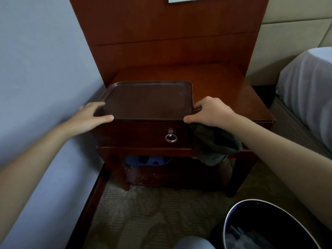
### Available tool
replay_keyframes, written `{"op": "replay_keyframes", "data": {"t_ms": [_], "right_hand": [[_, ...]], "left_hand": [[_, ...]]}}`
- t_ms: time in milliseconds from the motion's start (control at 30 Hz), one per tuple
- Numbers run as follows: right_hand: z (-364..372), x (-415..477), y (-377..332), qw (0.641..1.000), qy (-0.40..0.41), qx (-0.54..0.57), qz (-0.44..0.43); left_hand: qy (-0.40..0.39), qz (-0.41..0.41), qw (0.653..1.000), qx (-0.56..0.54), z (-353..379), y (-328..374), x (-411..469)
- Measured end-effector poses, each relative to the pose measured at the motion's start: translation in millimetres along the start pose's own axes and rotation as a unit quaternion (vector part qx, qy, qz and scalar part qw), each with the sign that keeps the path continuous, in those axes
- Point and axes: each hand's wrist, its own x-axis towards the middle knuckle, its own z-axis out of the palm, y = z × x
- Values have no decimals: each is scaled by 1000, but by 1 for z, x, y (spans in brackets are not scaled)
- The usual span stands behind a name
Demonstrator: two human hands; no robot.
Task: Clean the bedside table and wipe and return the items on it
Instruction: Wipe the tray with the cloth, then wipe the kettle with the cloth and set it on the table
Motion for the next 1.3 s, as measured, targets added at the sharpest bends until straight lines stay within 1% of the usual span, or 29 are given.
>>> {"op": "replay_keyframes", "data": {"t_ms": [100, 167, 200, 267, 333, 367, 433, 533, 567, 600, 667, 700, 733, 800, 833, 900, 933, 967, 1033, 1067, 1100, 1167, 1200, 1233, 1267, 1300], "right_hand": [[-10, -18, 9, 999, 39, 5, -21], [-23, -40, 19, 997, 72, 13, -33], [-30, -52, 25, 995, 91, 21, -39], [-43, -81, 39, 987, 143, 62, -42], [-54, -109, 54, 970, 206, 122, -39], [-59, -124, 61, 960, 240, 141, -32], [-70, -152, 73, 939, 302, 162, -18], [-91, -196, 91, 908, 365, 205, -10], [-97, -210, 99, 897, 378, 228, -5], [-104, -225, 107, 887, 392, 243, 1], [-118, -253, 124, 874, 414, 251, 31], [-123, -267, 133, 867, 415, 273, 52], [-127, -279, 142, 855, 402, 320, 73], [-134, -301, 162, 821, 340, 444, 119], [-138, -310, 171, 806, 297, 492, 141], [-146, -321, 185, 779, 229, 554, 183], [-151, -323, 190, 761, 217, 576, 207], [-158, -323, 194, 743, 223, 588, 230], [-181, -322, 198, 721, 246, 591, 265], [-196, -321, 198, 706, 245, 606, 271], [-212, -321, 196, 686, 237, 633, 268], [-248, -321, 194, 648, 221, 685, 249], [-266, -318, 192, 639, 216, 695, 248], [-280, -316, 190, 642, 213, 692, 254], [-292, -313, 189, 645, 220, 683, 263], [-303, -311, 190, 639, 243, 675, 279]], "left_hand": [[40, 64, 995, 70, 7, 15, -9], [58, 128, 987, 77, 18, 48, -19], [49, 158, 984, 70, 24, 68, -25], [0, 218, 976, 25, 38, 117, -41], [-82, 245, 965, -43, 54, 172, -61], [-127, 265, 953, -73, 63, 201, -72], [-217, 301, 917, -144, 84, 258, -96], [-330, 306, 852, -267, 111, 334, -135], [-352, 306, 834, -297, 119, 354, -147], [-358, 309, 822, -316, 125, 371, -155], [-343, 329, 810, -342, 137, 403, -167], [-340, 336, 803, -355, 141, 417, -172], [-347, 340, 792, -369, 147, 431, -175], [-388, 332, 764, -394, 157, 460, -182], [-404, 330, 756, -396, 162, 474, -185], [-417, 333, 762, -367, 170, 500, -187], [-423, 328, 770, -348, 170, 511, -188], [-432, 319, 773, -338, 167, 520, -188], [-456, 315, 762, -336, 155, 537, -187], [-465, 320, 760, -323, 146, 547, -186], [-480, 321, 758, -304, 136, 556, -185], [-535, 299, 739, -279, 117, 580, -181], [-563, 280, 727, -276, 108, 593, -178], [-582, 261, 718, -277, 100, 607, -172], [-592, 246, 715, -278, 93, 623, -165], [-600, 237, 713, -276, 86, 638, -158]]}}
